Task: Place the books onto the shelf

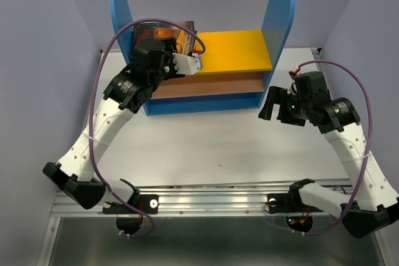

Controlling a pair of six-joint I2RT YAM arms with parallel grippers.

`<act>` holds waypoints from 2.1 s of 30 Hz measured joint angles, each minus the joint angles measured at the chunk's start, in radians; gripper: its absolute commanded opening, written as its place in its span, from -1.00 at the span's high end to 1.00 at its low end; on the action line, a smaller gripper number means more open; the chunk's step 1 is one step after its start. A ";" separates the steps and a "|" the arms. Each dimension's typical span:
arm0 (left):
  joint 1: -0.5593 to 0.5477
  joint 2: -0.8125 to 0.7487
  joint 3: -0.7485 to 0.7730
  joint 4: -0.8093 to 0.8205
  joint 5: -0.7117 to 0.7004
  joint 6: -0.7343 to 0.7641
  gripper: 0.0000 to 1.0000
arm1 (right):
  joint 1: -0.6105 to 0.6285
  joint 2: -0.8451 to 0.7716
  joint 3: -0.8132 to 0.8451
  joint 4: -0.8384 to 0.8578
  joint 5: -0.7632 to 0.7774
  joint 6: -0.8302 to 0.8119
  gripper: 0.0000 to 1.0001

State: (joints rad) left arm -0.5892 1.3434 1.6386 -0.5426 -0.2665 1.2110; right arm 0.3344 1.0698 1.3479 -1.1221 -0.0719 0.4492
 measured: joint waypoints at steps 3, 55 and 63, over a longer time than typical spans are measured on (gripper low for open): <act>0.002 0.001 0.000 0.032 -0.018 -0.016 -0.55 | 0.000 -0.002 0.000 0.000 -0.004 0.000 -1.00; 0.001 -0.497 -0.476 0.446 0.233 -1.582 1.00 | 0.299 0.214 0.190 0.281 -0.038 -0.077 0.59; -0.013 -0.414 -0.485 0.407 0.169 -1.688 1.00 | 0.341 0.612 0.583 0.353 0.266 -0.193 0.64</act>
State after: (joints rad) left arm -0.6018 0.9291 1.1534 -0.1360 -0.0978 -0.4767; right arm 0.6758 1.6814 1.9305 -0.7689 0.1940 0.2562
